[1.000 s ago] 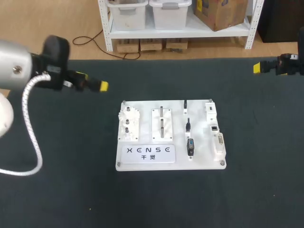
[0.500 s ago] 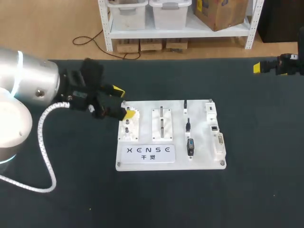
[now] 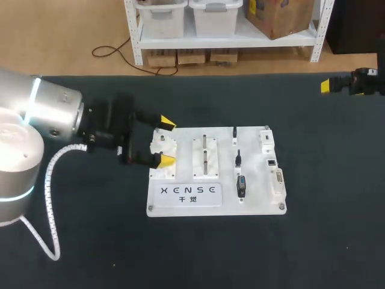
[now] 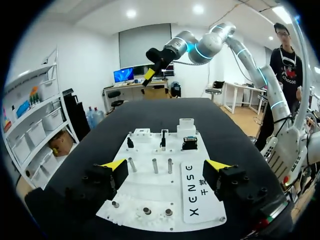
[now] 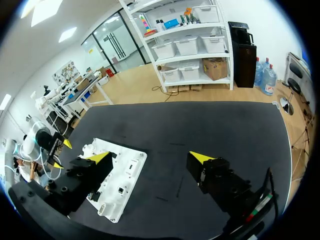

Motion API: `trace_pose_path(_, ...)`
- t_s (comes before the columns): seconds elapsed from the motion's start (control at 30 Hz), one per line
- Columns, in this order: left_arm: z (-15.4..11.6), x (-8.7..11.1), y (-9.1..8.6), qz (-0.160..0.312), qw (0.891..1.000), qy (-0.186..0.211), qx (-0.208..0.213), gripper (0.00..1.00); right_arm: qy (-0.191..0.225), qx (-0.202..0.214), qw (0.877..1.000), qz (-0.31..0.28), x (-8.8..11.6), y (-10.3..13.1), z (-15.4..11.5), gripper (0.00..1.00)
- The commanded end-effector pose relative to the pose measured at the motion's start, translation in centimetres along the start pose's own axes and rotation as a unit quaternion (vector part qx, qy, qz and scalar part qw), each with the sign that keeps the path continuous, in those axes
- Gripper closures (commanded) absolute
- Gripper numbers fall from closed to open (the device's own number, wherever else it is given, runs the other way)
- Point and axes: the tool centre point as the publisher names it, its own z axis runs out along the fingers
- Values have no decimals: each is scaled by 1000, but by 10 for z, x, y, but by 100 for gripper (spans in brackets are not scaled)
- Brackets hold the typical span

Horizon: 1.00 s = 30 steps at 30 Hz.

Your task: Insert the Ethernet cable into its matching sockets.

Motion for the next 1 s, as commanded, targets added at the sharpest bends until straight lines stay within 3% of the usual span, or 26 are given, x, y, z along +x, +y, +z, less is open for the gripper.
trace_pose_path(0.03,14,7,0,-3,1000,-21,-7,0,0,1,1000,0,0,1,-1,0)
trace_pose_path(0.47,19,16,-1,-24,999,31,-17,0,0,1,1000,0,0,1,-1,0)
trace_pose_path(0.83,19,16,-1,-24,999,31,-17,0,0,1,1000,0,0,1,-1,0)
trace_pose_path(0.87,19,16,-1,-24,999,31,-17,0,15,13,1000,-8,0,0,-1,0)
trace_pose_path(1.0,19,16,-1,-24,999,31,-17,0,45,37,998,-18,-4,27,12,0)
